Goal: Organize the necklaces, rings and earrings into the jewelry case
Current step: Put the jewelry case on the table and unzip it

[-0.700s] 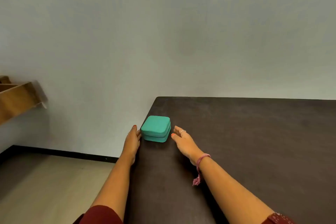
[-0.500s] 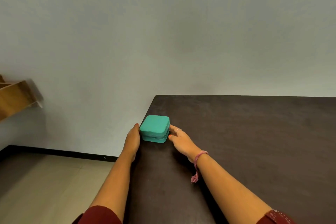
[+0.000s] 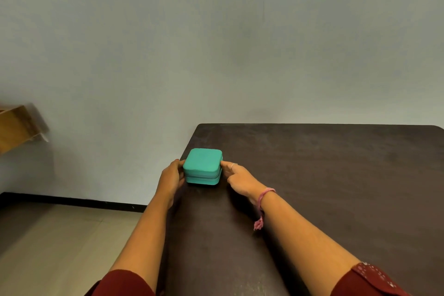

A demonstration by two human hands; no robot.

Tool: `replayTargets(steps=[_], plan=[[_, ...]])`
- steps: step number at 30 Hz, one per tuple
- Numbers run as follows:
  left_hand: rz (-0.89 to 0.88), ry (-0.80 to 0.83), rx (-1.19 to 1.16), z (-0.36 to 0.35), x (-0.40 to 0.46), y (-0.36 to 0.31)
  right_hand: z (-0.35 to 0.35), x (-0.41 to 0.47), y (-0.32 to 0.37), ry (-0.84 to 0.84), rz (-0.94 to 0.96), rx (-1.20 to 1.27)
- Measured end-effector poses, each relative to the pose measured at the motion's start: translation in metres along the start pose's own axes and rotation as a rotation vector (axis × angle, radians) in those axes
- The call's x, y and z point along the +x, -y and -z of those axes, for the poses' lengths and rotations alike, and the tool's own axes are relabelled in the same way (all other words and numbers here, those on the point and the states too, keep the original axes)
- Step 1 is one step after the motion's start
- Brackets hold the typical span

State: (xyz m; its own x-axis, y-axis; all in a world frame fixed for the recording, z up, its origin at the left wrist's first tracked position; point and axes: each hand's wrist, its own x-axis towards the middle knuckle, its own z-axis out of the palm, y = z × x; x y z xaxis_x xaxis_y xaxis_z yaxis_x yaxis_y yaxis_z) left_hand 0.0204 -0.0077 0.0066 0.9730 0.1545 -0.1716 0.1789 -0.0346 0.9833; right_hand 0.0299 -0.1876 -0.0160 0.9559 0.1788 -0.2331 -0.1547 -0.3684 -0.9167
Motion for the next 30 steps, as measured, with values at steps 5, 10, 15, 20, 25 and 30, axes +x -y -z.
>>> replayTargets(steps=[5, 10, 15, 20, 25, 30], plan=[[-0.038, 0.043, -0.018, -0.017, -0.025, -0.011, 0.022, -0.021, -0.002, -0.014, 0.029, 0.009], [-0.073, 0.066, -0.048, -0.038, -0.048, -0.019, 0.053, -0.066, 0.006, -0.012, 0.093, -0.014], [-0.092, 0.115, -0.094, -0.07, -0.078, -0.022, 0.089, -0.121, 0.003, -0.064, 0.123, 0.013], [-0.097, 0.161, -0.108, -0.108, -0.113, -0.024, 0.126, -0.17, -0.008, -0.1, 0.12, -0.013], [-0.102, 0.182, -0.102, -0.142, -0.148, -0.02, 0.156, -0.214, -0.025, -0.161, 0.113, -0.021], [-0.096, 0.221, -0.091, -0.174, -0.18, -0.012, 0.182, -0.249, -0.051, -0.214, 0.081, -0.042]])
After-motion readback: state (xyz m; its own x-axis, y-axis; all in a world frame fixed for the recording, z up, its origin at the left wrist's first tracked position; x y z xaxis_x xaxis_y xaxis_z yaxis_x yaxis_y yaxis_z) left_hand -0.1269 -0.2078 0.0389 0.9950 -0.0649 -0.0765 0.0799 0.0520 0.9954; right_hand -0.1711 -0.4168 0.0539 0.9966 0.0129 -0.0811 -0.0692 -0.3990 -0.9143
